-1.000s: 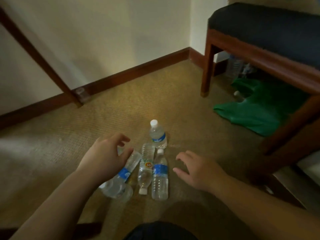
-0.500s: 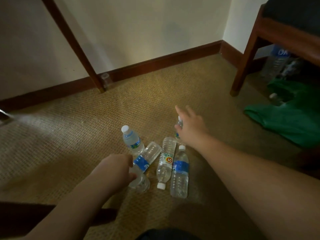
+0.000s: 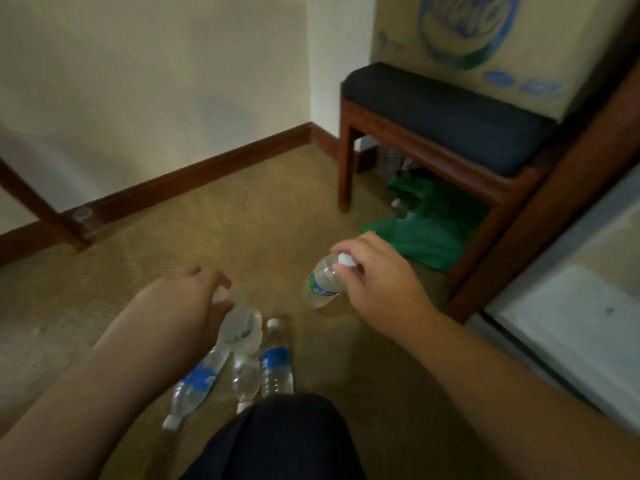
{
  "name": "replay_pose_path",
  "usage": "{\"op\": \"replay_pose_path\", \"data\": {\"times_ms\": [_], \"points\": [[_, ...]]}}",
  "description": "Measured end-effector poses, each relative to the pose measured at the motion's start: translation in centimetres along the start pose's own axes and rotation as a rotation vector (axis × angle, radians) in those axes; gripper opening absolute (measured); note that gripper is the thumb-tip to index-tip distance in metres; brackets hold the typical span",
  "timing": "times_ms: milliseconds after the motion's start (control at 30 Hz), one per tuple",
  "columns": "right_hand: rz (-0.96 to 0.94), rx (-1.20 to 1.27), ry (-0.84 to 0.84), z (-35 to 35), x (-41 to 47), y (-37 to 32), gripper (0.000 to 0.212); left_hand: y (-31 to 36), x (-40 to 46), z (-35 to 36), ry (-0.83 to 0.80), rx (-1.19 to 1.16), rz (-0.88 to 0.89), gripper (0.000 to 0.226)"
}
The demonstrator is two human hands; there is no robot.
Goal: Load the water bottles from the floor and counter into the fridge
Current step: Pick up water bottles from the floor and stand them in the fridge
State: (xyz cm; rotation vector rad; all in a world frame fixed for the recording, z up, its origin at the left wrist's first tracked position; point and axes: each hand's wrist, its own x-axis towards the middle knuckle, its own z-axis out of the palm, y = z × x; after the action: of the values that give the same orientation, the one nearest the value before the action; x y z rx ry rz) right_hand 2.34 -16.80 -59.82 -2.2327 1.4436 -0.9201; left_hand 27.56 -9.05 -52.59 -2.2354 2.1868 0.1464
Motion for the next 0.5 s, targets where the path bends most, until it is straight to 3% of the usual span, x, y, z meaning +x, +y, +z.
{"op": "replay_pose_path", "data": {"times_ms": [133, 267, 333, 500], "points": [[0.001, -0.072, 0.225, -9.9, -4.4, 0.0, 0.025, 5.6, 2.5, -4.7, 0.196, -0.061, 0.230, 0.035], [0.186, -0.134, 0.366, -18.0, -9.0, 0.5, 0.027, 11.9, 3.6, -7.2, 0.367, -0.194, 0.435, 0.029], [0.264, -0.184, 0.447, -21.1, -11.1, 1.3, 0.026, 14.6, 3.5, -7.8, 0.392, -0.286, 0.517, 0.014], [0.423, -0.294, 0.682, -25.9, -15.3, 5.6, 0.021, 22.3, 2.3, -8.1, 0.377, -0.411, 0.739, 0.028]]}}
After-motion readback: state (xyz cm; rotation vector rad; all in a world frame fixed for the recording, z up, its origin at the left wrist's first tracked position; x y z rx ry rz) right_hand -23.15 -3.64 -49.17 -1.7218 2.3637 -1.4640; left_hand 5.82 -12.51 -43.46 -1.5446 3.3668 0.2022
